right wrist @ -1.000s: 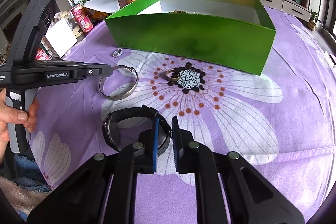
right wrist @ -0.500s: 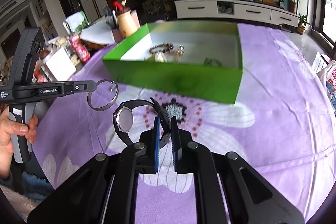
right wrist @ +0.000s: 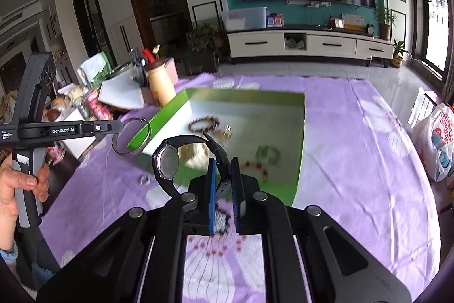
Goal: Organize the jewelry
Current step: 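Carry both held pieces into the green box and open both tools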
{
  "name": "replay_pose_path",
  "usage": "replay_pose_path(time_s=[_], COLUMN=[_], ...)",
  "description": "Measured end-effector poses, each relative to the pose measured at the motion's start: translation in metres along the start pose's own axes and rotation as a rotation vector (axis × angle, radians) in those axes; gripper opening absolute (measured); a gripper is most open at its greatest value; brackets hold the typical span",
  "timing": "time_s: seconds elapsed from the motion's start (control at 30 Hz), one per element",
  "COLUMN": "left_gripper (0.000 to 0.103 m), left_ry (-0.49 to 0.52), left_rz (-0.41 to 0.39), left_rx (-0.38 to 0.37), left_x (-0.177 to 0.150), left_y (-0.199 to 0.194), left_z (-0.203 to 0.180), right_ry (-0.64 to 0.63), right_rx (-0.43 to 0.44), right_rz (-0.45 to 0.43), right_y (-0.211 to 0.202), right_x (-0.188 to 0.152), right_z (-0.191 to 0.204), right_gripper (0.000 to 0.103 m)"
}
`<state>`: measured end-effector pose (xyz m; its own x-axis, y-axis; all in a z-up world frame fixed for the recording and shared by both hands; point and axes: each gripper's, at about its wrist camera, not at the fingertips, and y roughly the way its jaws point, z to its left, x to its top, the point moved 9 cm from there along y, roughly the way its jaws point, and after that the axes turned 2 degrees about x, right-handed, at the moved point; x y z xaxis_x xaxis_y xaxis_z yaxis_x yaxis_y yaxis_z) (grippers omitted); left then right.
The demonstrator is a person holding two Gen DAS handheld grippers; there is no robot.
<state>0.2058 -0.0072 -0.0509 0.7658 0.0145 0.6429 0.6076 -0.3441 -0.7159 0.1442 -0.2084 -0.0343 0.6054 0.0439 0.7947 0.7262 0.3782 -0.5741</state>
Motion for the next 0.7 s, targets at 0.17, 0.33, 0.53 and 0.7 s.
replay_pose_path(time_s=[0.17,0.33,0.53,0.7], left_gripper=[0.004,0.004,0.004,0.004], left_ry=[-0.011,-0.007,0.02,0.03], left_rz=[-0.004,0.007,0.043,0.085], left_rx=[0.028,0.07,0.126,0.154], left_x=[0.029,0.048,0.056,0.055], left_y=[0.02,0.043,0.075,0.102], left_z=[0.005,0.011,0.017,0.023], right_ry=[0.01,0.017,0.027,0.037], right_rx=[-0.017,-0.034,-0.054,-0.066], right_rz=[-0.008,0.009,0.042,0.07], right_y=[0.015,0.036,0.065,0.086], right_x=[0.022,0.036,0.04,0.039], right_z=[-0.011,-0.023,-0.037,-0.045], right_gripper=[0.01,0.01,0.01,0.01])
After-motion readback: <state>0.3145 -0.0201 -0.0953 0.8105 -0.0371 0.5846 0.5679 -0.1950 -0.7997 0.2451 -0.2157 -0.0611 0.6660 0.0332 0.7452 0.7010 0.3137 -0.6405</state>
